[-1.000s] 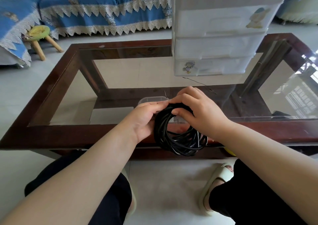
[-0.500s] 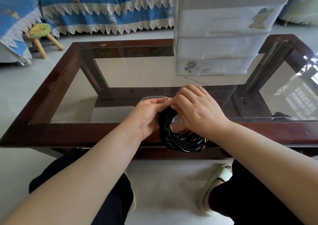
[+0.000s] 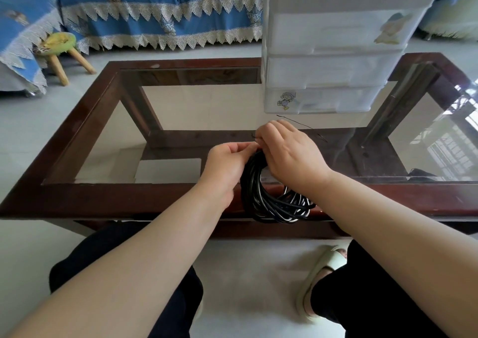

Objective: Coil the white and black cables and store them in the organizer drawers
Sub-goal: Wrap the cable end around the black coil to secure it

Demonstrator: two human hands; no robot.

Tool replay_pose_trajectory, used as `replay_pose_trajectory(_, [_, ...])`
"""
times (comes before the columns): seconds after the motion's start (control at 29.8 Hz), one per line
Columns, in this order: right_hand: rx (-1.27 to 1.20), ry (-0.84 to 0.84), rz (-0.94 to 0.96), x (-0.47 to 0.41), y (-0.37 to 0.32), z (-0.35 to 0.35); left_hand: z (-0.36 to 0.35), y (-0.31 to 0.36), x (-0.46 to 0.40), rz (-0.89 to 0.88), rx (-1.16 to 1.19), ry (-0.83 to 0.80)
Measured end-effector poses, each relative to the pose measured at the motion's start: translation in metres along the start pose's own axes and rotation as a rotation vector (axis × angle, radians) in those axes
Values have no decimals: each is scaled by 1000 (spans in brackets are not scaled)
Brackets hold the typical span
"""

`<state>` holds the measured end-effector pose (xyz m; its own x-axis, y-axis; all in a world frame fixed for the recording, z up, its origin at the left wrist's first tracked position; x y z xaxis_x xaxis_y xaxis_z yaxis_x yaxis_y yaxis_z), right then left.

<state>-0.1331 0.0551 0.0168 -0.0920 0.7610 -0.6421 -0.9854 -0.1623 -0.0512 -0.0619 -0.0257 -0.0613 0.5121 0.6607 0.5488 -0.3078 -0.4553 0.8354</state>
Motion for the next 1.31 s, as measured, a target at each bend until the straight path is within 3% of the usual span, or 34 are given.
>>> replay_pose_trajectory(0.2, [-62, 10, -24, -3, 3, -4, 5, 10, 5, -18, -24, 1])
replay_pose_trajectory(0.54, [-464, -4, -249, 0, 28, -7, -1, 17, 10, -80, -28, -131])
replay_pose_trajectory(0.84, [-709, -27, -424, 1, 38, -10, -6, 27, 13, -24, -19, -257])
replay_pose_trajectory(1.01, [-1014, -30, -547, 4, 38, -17, -9, 31, 14, -37, -32, -318])
replay_pose_trajectory(1.31, [-1042, -34, -566, 2, 39, -24, -8, 36, 15, -84, -88, -330])
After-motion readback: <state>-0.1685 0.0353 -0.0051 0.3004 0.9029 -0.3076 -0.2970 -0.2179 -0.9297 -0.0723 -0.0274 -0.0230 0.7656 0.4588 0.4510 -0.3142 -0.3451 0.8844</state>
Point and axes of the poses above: each hand's wrist, its own x-axis away from the middle knuckle, its own z-axis out of the back of the hand, y = z × x, the point moved 8 cm from there along -x, towards the middle knuckle, and after that the axes turned 12 degrees about z, right-handed, at the moved point
